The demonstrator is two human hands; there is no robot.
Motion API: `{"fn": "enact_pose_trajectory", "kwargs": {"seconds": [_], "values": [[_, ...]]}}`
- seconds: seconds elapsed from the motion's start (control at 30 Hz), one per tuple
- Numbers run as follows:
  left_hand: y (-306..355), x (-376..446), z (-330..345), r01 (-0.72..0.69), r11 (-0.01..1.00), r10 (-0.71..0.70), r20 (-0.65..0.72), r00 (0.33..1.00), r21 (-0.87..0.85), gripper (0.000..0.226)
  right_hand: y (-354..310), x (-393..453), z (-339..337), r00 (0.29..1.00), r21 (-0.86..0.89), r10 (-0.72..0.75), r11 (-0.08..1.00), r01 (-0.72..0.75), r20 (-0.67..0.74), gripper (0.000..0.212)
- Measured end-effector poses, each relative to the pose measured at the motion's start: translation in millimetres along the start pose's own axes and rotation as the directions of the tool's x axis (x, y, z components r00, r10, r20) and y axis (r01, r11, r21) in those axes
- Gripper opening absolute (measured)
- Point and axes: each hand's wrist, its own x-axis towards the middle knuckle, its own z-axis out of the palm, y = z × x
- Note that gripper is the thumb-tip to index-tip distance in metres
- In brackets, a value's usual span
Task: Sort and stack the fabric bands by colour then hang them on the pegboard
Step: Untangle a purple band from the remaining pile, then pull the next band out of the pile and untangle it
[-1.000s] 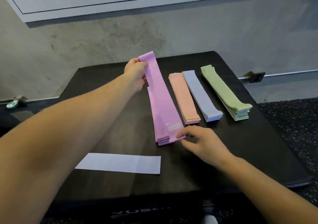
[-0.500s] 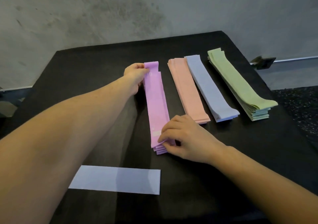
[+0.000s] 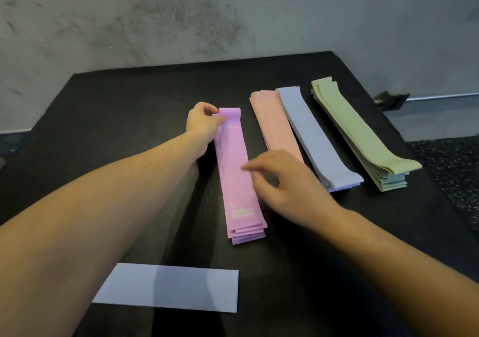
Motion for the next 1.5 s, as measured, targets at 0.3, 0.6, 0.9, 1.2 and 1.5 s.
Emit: {"fn": "enact_pose_trajectory", "kwargs": {"seconds": [0.3, 0.6, 0.9, 1.2, 1.5], "values": [[-12.9, -6.7, -7.8, 0.04, 0.998, -0.039, 0.028, 0.999, -0.045, 0.036, 21.9, 122.9, 3.2, 0.826, 0.355, 0.562, 0.763, -0.539, 0.047, 0.055], [-26.8, 8.7, -16.3, -0.021, 0.999, 0.022, 0.038, 0.999, -0.033, 0.036, 35.5, 177.6, 27.4, 0.837, 0.279, 0.545, 0.797, -0.535, 0.048, 0.054], [-28.8, 19.1, -11.2, 0.06, 0.984, -0.067, -0.037, 0.997, -0.17, 0.019, 46.4, 183.7, 35.6, 0.881, 0.269, 0.472, 0.853, -0.447, -0.033, 0.044], [-27.0, 14.6, -12.6, 0.058, 0.988, -0.066, -0.049, 0.997, -0.146, 0.029, 44.2, 183.7, 38.6, 0.883, 0.422, 0.456, 0.783, -0.457, 0.11, 0.068], [-16.7, -16.4, -8.7, -0.005, 0.995, 0.008, 0.029, 1.0, -0.103, 0.026, 41.5, 171.2, 42.4, 0.87, 0.566, 0.451, 0.672, -0.477, 0.198, 0.083]]}}
